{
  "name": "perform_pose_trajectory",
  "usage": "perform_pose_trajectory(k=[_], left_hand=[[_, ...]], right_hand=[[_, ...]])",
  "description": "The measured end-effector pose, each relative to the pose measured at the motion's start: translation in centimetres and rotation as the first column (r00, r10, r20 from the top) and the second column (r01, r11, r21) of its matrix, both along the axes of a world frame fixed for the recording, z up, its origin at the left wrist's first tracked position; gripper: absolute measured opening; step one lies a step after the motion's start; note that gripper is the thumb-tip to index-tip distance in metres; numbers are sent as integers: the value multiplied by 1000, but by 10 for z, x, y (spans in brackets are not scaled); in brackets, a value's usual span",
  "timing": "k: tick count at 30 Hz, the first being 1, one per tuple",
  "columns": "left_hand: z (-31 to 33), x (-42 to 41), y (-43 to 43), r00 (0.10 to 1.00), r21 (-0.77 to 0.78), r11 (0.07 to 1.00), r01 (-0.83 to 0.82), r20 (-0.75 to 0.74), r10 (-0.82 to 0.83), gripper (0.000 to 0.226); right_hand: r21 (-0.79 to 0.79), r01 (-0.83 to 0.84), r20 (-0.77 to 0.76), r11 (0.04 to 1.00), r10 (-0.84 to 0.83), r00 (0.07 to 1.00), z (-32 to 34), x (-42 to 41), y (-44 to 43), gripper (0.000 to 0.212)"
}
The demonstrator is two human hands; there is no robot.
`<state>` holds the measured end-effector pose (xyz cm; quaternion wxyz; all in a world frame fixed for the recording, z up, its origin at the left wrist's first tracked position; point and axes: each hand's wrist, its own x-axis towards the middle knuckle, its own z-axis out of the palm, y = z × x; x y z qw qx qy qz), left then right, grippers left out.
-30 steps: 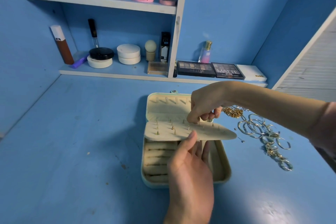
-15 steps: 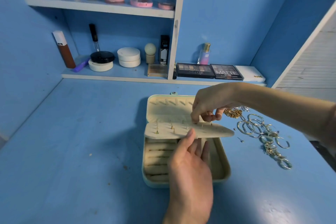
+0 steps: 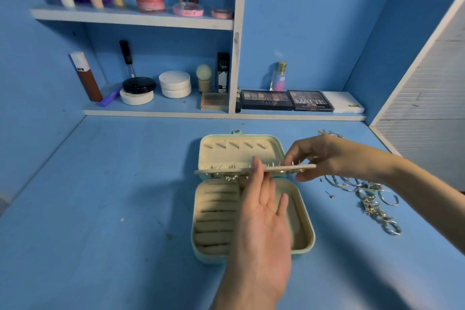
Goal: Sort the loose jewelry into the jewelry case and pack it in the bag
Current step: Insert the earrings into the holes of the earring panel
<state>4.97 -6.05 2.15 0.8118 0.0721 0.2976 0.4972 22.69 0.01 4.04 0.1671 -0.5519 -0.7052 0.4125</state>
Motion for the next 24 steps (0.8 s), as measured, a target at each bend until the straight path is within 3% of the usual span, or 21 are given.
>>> perform_pose_trajectory(k=[3, 7, 9, 12, 14, 16, 18, 20, 22, 24], left_hand=[[6, 0, 0, 1000, 5, 1000, 4, -29, -4, 83], [3, -2, 5, 1000, 9, 1000, 10, -26, -10, 83], [-1, -3, 8, 1000, -2, 1000, 12, -22, -12, 74], [-9, -6, 14, 999, -48, 999, 27, -37, -28, 38], [-11, -14, 18, 995, -46, 996, 75, -61, -78, 31], [-11, -29, 24, 982, 31, 989, 144, -125, -139, 35], [-8, -45, 30, 949, 202, 965, 169, -299, -103, 32], [-7, -64, 40, 837, 398, 912, 99, -529, 140, 26], [-11, -79, 57, 600, 554, 831, 38, -678, 425, 29], [-19, -91, 77, 432, 612, 784, 106, -738, 518, 33]], right_hand=[[10, 54, -79, 998, -53, 995, 0, 0, 0, 13], [1, 117, -168, 993, -116, 979, -2, -2, 0, 15], [-2, 137, -191, 991, -135, 972, -5, -2, 2, 15], [2, 183, -211, 983, -179, 961, -8, -2, 5, 16], [0, 205, -223, 979, -200, 954, -11, -2, 7, 15], [-5, 221, -226, 975, -216, 950, -13, -2, 8, 14], [-9, 242, -228, 970, -237, 944, -16, -2, 10, 14], [-12, 263, -236, 965, -258, 937, -17, -2, 11, 13], [-7, 273, -232, 962, -268, 935, -19, -3, 12, 13], [-1, 277, -214, 961, -271, 938, -19, -4, 13, 14]])
